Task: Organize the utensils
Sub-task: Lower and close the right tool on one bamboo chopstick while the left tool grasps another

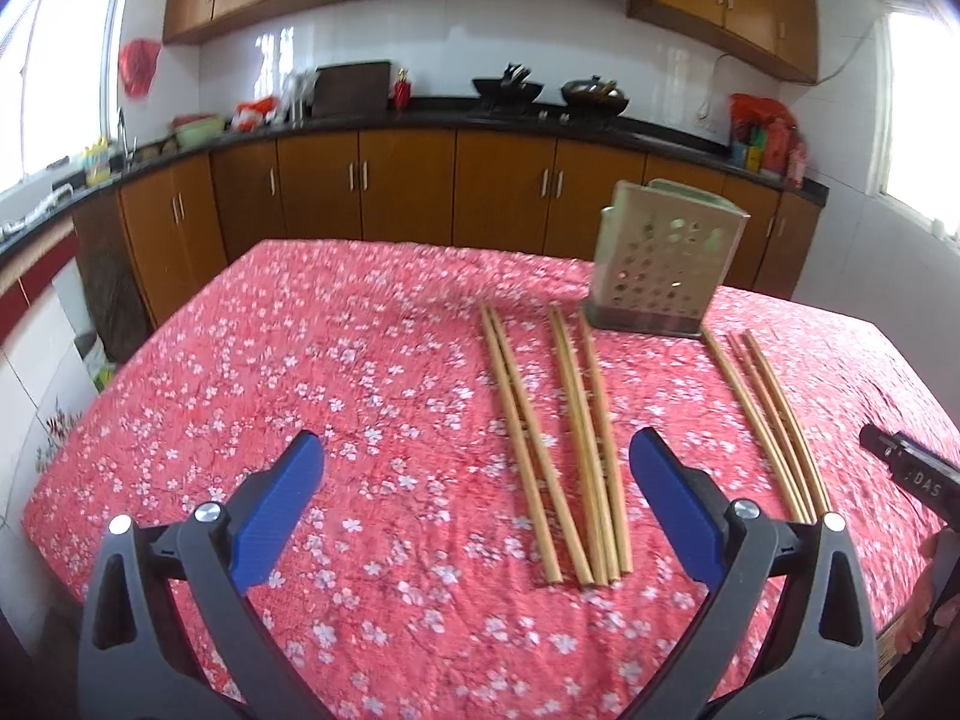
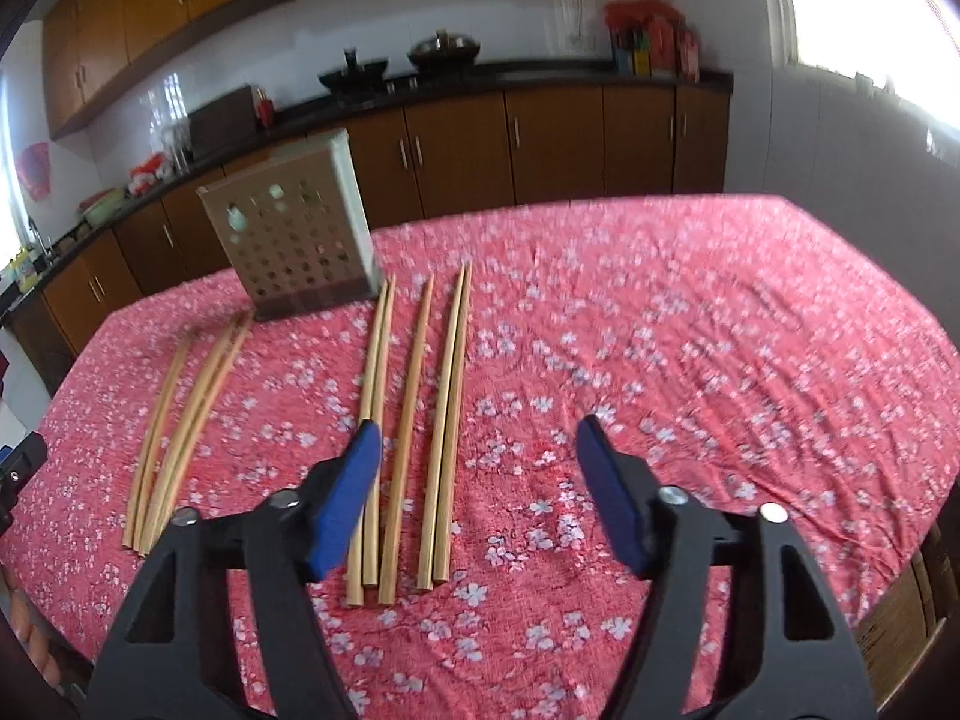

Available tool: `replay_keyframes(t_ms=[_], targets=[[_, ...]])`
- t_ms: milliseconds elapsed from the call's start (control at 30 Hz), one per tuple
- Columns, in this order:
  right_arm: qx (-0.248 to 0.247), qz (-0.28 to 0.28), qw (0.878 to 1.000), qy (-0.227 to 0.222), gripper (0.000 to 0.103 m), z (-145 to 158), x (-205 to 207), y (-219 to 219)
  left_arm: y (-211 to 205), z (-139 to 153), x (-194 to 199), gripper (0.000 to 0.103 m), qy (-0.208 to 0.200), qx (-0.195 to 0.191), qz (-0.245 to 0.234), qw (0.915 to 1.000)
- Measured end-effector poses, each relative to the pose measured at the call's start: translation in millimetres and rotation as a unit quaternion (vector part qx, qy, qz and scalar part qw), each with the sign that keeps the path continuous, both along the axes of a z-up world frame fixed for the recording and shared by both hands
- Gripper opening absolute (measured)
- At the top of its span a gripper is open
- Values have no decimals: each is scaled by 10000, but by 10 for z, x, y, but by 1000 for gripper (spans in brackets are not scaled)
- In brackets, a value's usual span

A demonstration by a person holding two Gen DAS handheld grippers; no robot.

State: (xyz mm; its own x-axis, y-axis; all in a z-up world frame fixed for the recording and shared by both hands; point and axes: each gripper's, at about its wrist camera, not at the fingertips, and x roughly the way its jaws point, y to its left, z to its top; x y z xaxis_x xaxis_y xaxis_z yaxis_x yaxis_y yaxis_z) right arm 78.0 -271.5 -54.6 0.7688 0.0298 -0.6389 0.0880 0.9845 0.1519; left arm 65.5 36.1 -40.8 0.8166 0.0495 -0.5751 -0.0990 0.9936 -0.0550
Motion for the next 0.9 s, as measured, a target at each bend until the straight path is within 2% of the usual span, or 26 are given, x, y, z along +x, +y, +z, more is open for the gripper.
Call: replay_keyframes(t_ms=[33,133,300,467,600,633,667,767,900], targets=[[63,27,9999,103,49,-39,58,-18,24,-15,44,99,41,-7,21,10000],[173,80,9987,469,40,-180,274,-47,80,-72,163,99,203,46,70,9998],[232,192,9958,867,31,-330,492,-31,128,-202,358,84,561,-13,65,9984],[144,241,9954,912,20,-346,576,-36,191,-334,486,68,875,-327,-3,9956],[-63,238,9956,903,17,-352,616,-22,206,-394,541,61,994,-478,-136,9938],[-140,217,9956,899,11,-357,644,-23,193,-401,557,57,1013,-497,-184,9934],[-220,161,9956,893,9,-361,663,-30,179,-405,576,54,1030,-520,-239,9930],[-144,62,9959,888,8,-370,713,-87,124,-402,631,44,1065,-561,-428,9918],[-148,48,9961,868,8,-387,727,-110,29,-435,707,39,1191,-397,-639,9900]])
